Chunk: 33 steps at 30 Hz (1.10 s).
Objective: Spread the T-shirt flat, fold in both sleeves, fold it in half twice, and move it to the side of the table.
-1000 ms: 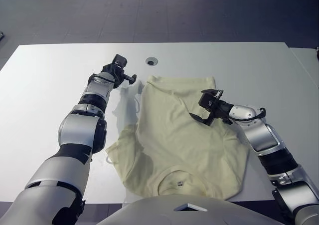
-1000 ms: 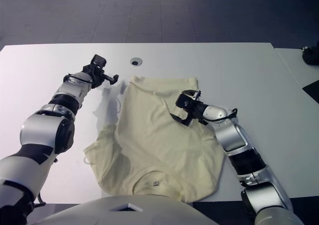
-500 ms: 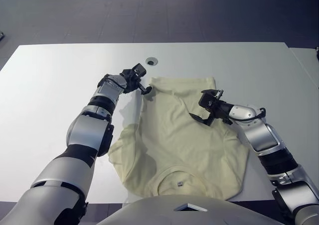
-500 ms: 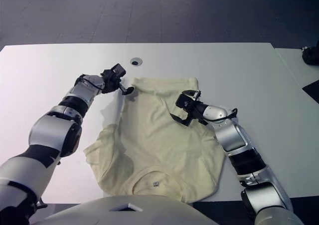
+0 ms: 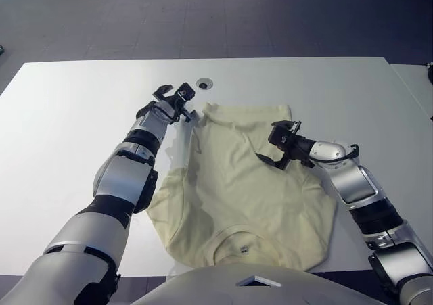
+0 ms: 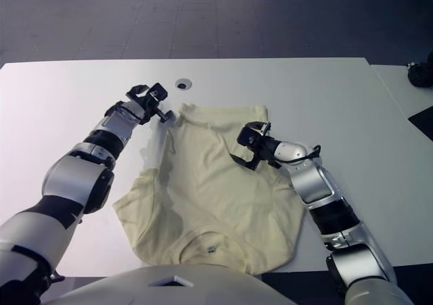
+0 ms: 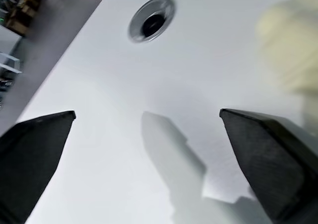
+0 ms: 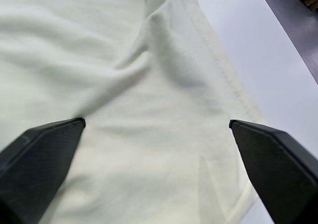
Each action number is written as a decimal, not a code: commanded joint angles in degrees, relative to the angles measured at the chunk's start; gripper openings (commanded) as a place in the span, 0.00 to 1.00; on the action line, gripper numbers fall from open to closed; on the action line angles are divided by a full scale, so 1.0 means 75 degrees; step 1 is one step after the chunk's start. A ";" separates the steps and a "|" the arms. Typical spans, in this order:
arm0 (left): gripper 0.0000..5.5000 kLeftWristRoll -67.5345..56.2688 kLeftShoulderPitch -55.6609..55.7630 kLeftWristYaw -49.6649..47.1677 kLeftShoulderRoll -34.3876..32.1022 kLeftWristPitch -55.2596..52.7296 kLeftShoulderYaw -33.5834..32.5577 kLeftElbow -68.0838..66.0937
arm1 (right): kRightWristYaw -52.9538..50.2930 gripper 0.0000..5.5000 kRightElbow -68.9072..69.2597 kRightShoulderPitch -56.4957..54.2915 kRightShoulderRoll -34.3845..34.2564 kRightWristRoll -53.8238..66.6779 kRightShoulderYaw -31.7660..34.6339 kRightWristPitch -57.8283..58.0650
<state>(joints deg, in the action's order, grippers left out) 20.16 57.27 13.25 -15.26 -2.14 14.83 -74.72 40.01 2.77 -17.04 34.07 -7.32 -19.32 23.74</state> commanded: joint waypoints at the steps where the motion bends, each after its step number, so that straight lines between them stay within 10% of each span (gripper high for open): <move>1: 0.98 0.0394 -0.0590 -0.0104 -0.0231 -0.0505 0.0263 -0.0438 | 0.0065 0.98 -0.0298 0.0357 0.0023 -0.0180 -0.0183 0.0262; 33: 0.98 -0.0797 -0.1066 0.4156 -0.0186 -0.0817 0.0105 0.2783 | -0.0074 0.98 -0.0066 0.0628 0.0031 -0.0163 -0.0128 0.0405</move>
<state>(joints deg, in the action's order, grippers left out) 12.33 50.67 44.43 -16.48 -8.48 13.75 -53.38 38.34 4.85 -15.04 33.95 -7.31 -18.51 24.63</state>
